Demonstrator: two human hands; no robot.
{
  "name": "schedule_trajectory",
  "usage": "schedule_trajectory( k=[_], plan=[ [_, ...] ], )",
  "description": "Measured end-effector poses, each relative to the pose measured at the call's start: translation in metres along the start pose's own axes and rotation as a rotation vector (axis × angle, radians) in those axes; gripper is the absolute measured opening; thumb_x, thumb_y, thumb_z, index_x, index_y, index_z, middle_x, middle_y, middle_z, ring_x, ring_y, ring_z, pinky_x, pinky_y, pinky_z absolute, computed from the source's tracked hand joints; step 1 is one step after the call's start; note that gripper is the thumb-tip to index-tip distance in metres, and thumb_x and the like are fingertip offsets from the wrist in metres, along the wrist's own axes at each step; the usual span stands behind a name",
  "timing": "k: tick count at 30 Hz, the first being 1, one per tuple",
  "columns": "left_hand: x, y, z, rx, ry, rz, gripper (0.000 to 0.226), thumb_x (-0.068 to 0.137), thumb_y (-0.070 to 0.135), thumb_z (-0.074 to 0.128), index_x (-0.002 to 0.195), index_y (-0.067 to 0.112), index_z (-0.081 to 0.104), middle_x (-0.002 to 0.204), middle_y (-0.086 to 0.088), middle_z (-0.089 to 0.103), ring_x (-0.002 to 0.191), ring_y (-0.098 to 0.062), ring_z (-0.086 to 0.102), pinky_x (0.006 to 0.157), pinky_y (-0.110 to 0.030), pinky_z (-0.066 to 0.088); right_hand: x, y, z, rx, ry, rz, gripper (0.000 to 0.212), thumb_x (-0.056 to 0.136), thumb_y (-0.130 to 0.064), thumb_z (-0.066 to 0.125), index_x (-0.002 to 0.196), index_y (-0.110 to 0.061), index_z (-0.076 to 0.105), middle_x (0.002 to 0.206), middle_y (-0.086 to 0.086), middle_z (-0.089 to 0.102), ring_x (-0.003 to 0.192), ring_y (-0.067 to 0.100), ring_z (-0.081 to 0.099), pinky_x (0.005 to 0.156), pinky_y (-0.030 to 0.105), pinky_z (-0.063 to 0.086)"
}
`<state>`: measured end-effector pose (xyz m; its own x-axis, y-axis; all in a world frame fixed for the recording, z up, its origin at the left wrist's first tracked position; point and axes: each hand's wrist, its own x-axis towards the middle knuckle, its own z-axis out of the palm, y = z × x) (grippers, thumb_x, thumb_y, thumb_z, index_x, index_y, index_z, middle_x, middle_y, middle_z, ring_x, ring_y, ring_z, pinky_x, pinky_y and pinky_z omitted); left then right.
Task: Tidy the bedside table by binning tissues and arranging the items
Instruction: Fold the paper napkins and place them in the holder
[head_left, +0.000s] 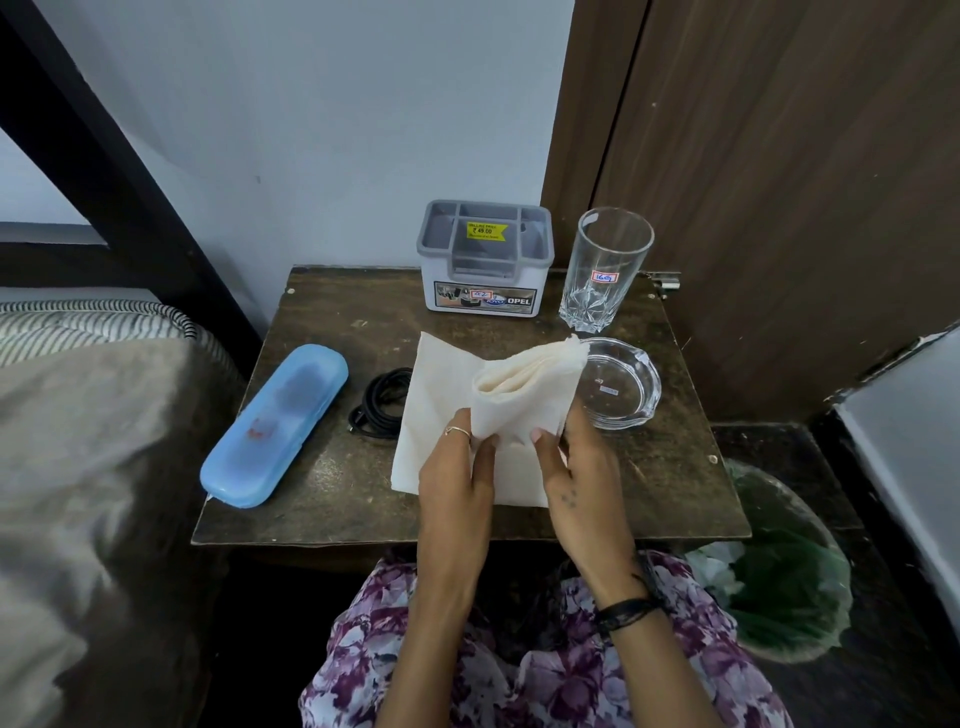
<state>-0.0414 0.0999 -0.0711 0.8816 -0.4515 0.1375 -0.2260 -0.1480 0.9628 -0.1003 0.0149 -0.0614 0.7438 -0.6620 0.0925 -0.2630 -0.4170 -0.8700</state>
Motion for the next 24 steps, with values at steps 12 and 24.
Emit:
schedule_trajectory(
  k=[12, 24],
  plan=[
    [0.027, 0.014, -0.007, 0.139, 0.044, 0.012, 0.017, 0.089, 0.017, 0.060, 0.080, 0.031, 0.054, 0.077, 0.011, 0.067, 0.074, 0.003, 0.062, 0.057, -0.005, 0.043, 0.017, -0.016, -0.010, -0.243, 0.194, -0.036, 0.017, 0.095, -0.032, 0.046, 0.102, -0.020, 0.056, 0.081, -0.001, 0.070, 0.068, 0.018, 0.068, 0.056, 0.038, 0.054],
    [0.215, 0.064, -0.023, 0.503, -0.100, 0.152, 0.021, 0.081, 0.000, 0.062, 0.102, 0.004, 0.058, 0.090, -0.003, 0.057, 0.082, -0.021, 0.053, 0.072, -0.024, 0.038, 0.189, -0.067, -0.012, -0.168, 0.072, -0.118, 0.012, 0.090, -0.005, 0.054, 0.098, 0.003, 0.057, 0.093, 0.021, 0.068, 0.081, 0.032, 0.070, 0.072, 0.048, 0.057]
  ],
)
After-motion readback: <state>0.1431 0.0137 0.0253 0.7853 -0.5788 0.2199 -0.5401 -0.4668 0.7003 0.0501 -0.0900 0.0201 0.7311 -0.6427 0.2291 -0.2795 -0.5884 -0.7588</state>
